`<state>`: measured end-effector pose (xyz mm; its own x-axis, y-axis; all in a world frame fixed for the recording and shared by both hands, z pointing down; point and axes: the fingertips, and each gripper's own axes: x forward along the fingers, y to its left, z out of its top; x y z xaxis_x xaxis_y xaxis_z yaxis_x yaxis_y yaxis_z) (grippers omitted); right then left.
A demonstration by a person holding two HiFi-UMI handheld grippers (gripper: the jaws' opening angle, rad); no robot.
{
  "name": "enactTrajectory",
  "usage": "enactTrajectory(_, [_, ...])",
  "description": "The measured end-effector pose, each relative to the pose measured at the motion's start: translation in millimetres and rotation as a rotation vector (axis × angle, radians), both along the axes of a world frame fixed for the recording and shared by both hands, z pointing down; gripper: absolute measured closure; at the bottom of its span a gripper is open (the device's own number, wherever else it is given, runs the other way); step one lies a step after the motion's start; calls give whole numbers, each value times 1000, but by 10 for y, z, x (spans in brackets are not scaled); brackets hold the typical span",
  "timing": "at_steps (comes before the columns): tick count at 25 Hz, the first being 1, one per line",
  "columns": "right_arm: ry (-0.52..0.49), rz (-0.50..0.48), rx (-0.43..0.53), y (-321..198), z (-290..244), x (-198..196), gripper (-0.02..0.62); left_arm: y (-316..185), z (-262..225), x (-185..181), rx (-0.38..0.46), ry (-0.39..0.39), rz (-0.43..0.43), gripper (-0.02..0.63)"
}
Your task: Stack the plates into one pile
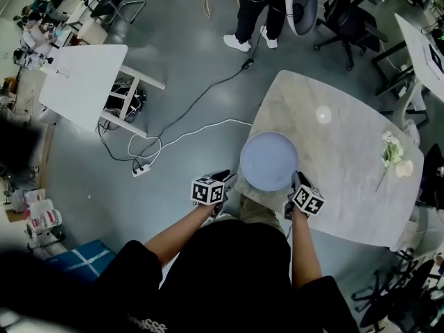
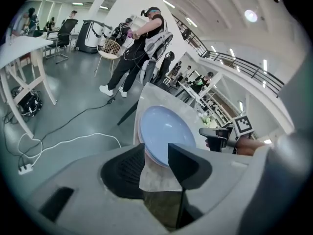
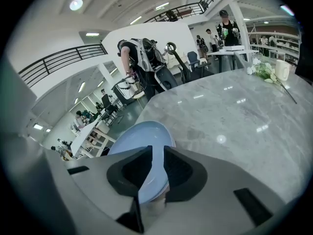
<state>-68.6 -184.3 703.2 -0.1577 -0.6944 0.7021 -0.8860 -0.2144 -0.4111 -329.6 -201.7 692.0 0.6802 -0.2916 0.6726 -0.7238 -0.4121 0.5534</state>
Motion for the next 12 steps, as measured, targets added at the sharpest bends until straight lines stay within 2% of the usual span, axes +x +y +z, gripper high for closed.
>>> enactTrajectory(5, [-38,1,119,287,-594,-246,532,241,-541,-28,160,57,24,454])
enactTrajectory(8, [-15,-8,183,601,-920,-424,557,466,-944,-149,281,98,-7,519])
enactTrajectory(12, [-24,-32,239,1089,-1247,-741,575,862,-1333,-254,354,168,-34,572])
